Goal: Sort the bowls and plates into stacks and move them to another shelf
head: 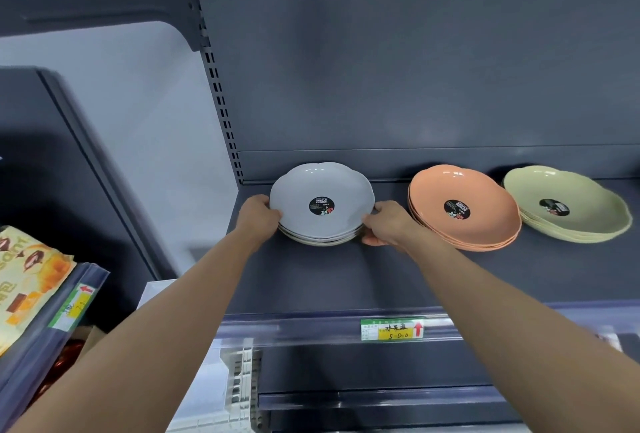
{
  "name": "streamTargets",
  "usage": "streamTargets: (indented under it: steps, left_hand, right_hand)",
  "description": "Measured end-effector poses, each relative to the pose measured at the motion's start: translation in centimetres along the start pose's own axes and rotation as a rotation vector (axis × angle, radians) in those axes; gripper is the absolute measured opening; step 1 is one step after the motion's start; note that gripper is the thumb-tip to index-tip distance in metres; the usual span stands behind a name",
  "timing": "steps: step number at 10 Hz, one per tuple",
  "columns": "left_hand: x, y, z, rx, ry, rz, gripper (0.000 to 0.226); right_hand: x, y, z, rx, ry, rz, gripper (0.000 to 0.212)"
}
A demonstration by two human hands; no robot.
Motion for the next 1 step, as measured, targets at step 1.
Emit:
streamTargets:
  steps: [1]
  left_hand:
    - [-0.75, 0.69, 1.54, 0.151, -0.076, 0.102, 0.016]
  right_hand:
    - [-0.7, 1.14, -0.8, -0.127, 0.083, 0.101, 0.005]
Point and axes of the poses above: each hand's wrist, its own x-axis towards the middle knuckle, its own y-axis out of the back of the hand, z = x × y, the point moved 5 cm from there along x, towards the middle knuckle, and after that the axes turned 5 degrees about y, right-handed, at the moved point
